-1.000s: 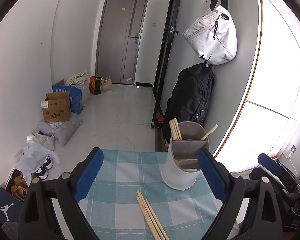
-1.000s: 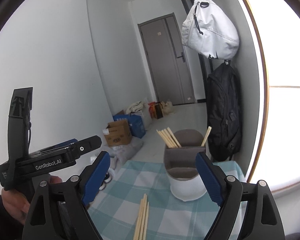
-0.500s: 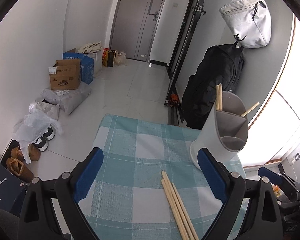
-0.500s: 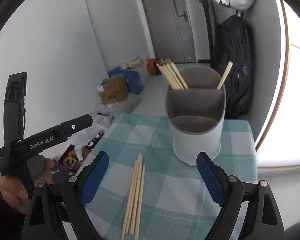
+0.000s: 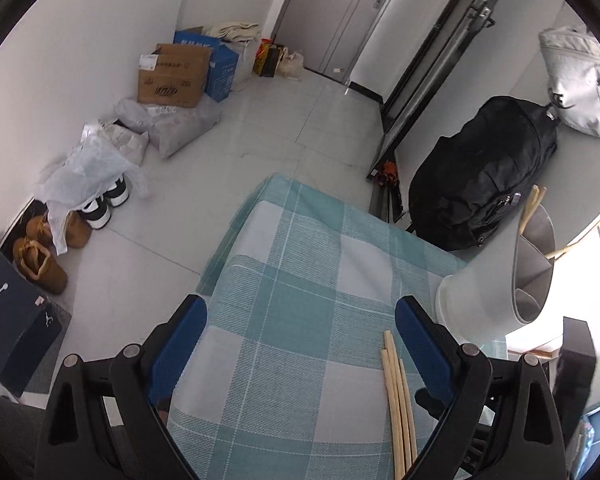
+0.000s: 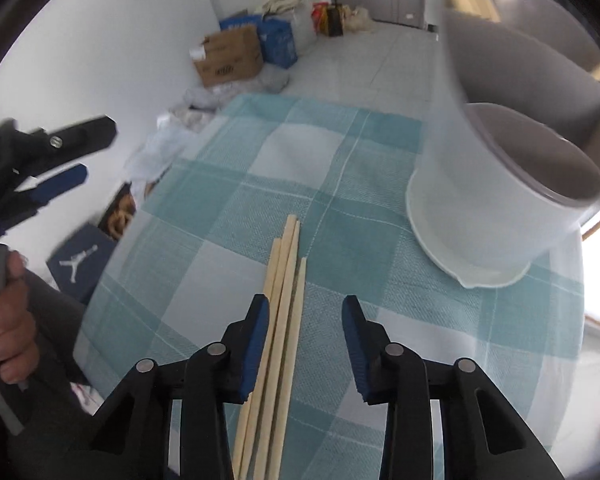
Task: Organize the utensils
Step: 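Lower the right gripper onto the chopstick pile and grasp one chopstick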
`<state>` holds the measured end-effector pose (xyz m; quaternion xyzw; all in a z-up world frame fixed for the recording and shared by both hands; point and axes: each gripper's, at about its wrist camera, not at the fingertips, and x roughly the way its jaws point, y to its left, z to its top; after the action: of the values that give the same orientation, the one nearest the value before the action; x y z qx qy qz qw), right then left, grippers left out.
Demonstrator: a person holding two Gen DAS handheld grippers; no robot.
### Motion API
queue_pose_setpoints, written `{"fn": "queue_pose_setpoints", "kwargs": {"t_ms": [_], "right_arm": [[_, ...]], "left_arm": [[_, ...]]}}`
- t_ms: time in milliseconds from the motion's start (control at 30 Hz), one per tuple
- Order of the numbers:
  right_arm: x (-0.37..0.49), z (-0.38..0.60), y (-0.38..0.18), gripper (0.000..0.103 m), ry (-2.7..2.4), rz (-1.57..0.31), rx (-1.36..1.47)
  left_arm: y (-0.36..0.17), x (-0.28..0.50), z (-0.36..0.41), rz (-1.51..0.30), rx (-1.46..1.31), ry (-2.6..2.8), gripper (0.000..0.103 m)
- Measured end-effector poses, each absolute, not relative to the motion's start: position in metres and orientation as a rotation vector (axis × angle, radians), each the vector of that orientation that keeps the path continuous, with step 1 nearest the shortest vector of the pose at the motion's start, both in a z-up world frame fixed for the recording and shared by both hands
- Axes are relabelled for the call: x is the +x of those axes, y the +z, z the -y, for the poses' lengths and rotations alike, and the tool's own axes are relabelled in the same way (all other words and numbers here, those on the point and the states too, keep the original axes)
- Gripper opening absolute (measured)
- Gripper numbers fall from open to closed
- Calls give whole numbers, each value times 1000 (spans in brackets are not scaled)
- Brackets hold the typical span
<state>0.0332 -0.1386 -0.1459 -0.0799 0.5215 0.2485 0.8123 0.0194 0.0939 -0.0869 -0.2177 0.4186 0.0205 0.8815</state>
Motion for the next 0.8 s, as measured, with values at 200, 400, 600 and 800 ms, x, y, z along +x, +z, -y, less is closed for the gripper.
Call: {"fn": "queue_pose_setpoints", "kwargs": {"t_ms": [200,400,600,800], "right_arm": [[49,127,-161,23,501,-1186,-247],[52,119,-163,15,466,-1206,-299],[48,112,-158,14,483,-1203,-322],[45,110,-157,14,492,-1195,-330]], "left_arm": [[-92,18,-107,-899,-506,68,93],[-93,19,-115,-907,-551,66,93],[-94,20,-118,-909,-561,61,93],[-94,19,-121,-914,-582,47,93]]}}
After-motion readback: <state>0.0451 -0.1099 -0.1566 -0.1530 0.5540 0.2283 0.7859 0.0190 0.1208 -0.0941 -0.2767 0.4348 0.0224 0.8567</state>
